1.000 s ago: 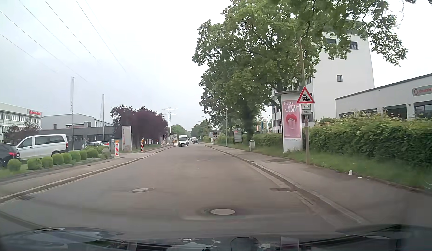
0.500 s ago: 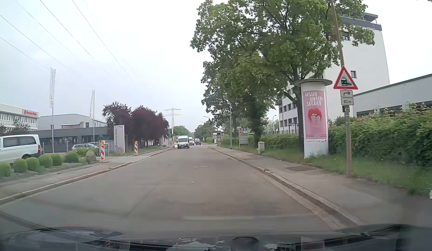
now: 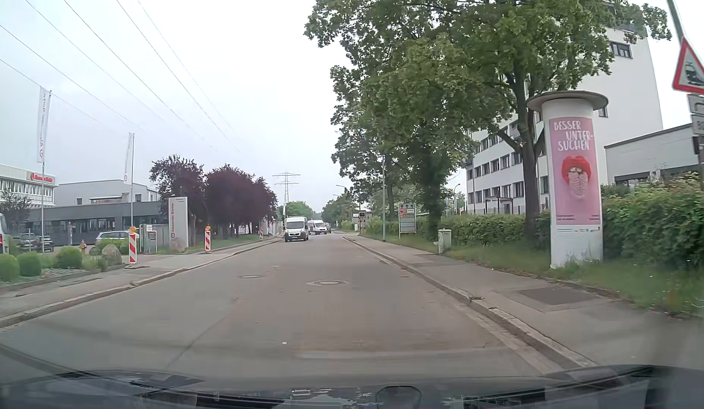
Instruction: Follow the waypoints while adhering to traffic rules and regulations
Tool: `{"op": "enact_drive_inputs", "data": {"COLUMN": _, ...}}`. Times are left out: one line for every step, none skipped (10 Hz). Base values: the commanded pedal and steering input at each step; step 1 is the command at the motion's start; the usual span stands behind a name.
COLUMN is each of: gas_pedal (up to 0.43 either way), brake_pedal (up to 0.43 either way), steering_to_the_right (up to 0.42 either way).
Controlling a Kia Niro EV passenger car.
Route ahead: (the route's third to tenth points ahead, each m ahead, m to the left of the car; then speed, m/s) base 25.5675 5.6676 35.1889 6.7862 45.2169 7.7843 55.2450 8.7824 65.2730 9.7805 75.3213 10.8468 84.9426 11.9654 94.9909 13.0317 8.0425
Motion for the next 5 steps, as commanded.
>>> {"op": "enact_drive_inputs", "data": {"gas_pedal": 0.067, "brake_pedal": 0.0, "steering_to_the_right": -0.02}}
{"op": "enact_drive_inputs", "data": {"gas_pedal": 0.067, "brake_pedal": 0.0, "steering_to_the_right": -0.022}}
{"op": "enact_drive_inputs", "data": {"gas_pedal": 0.067, "brake_pedal": 0.0, "steering_to_the_right": -0.022}}
{"op": "enact_drive_inputs", "data": {"gas_pedal": 0.067, "brake_pedal": 0.0, "steering_to_the_right": -0.023}}
{"op": "enact_drive_inputs", "data": {"gas_pedal": 0.067, "brake_pedal": 0.0, "steering_to_the_right": -0.022}}
